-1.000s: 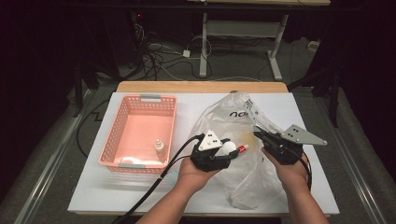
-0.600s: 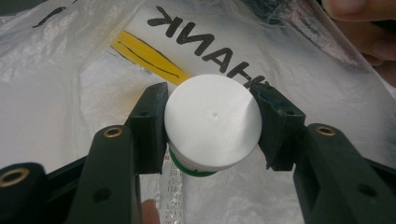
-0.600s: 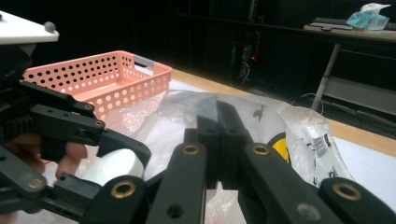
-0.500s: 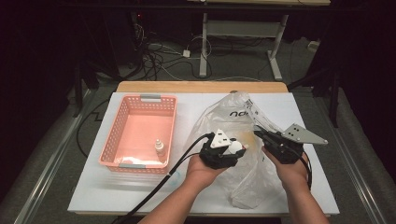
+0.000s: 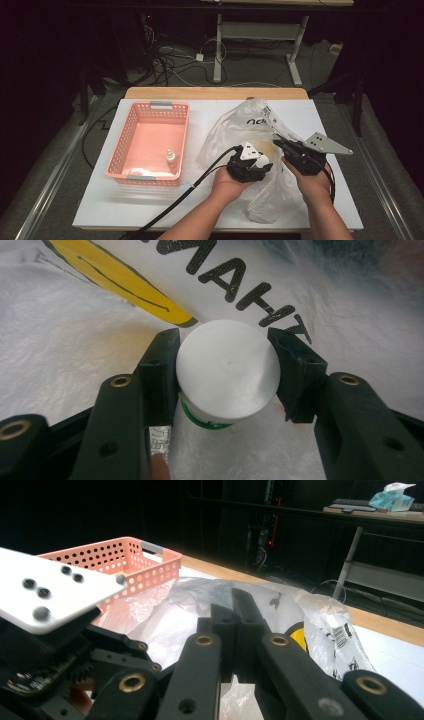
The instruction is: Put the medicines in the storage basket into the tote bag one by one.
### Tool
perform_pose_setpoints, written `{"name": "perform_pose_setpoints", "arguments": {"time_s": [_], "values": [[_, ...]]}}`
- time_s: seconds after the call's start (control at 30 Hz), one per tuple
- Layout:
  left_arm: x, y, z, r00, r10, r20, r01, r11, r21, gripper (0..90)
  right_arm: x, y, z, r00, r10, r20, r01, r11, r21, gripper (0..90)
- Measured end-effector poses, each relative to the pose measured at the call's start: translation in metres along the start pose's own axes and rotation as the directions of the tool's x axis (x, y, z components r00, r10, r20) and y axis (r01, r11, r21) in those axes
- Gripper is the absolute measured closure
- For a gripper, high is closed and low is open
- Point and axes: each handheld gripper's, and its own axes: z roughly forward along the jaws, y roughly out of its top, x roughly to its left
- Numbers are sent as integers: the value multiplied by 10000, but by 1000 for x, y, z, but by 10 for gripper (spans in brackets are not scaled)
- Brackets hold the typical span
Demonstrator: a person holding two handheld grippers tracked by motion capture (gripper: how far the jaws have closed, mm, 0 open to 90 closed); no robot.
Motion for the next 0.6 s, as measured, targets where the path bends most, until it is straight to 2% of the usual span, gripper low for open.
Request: {"name": "perform_pose_setpoints", "arguments": {"time_s": [0.27, 0.6], "values": [[1, -7, 11, 10000, -8, 2, 8, 9995, 318, 481, 0, -1, 0, 10000, 47, 0, -47, 10000, 22, 900], [0, -12, 19, 10000, -11, 55, 9, 9990, 447, 479, 1, -1, 1, 10000, -32, -34, 32, 10000, 51, 900]]}}
